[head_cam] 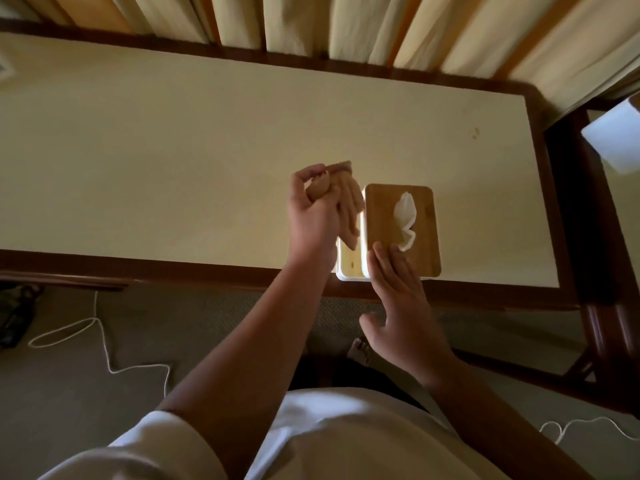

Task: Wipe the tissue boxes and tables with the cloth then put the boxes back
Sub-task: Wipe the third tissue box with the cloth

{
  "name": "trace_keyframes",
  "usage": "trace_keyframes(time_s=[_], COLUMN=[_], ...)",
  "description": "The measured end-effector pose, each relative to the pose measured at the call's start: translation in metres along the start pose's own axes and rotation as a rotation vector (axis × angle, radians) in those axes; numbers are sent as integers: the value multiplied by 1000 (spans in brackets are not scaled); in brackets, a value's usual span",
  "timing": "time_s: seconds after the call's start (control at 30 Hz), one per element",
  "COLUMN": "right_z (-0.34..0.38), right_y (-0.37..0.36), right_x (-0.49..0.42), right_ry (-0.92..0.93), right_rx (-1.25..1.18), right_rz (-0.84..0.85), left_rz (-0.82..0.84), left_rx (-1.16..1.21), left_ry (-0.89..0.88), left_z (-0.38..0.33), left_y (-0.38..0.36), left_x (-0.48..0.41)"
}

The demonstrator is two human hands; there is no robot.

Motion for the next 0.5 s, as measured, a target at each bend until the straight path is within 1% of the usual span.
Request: trace_keyframes(time_s=[0.1, 0.17, 0.3, 0.4, 0.5], right_z=[0, -1, 0, 0, 0], right_y=[-1, -1, -3, -4, -5], right_x=[0, 0, 1, 1, 1], right_ry=[4, 8, 14, 23, 24], right_rx=[-1, 1, 16, 12, 7], right_rz=[-30, -52, -93, -123, -131], left_rz=[-104, -111, -30, 43, 109], left_rx=[107, 89, -61, -212, -277], left_ry=[-39, -69, -78, -100, -140], left_z=[-25, -38, -44, -38, -30], left_y=[28, 43, 54, 47, 34], left_x=[-11, -14, -2, 17, 30])
Point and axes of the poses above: each hand's wrist, its own x-axis away from the middle knuckle, its own y-axis out of the back of the hand, z = x × y, the point moved 6 cm from there along -x, towards the middle knuckle, and after that the axes turned 7 degrees about z, right-handed, at the moved point
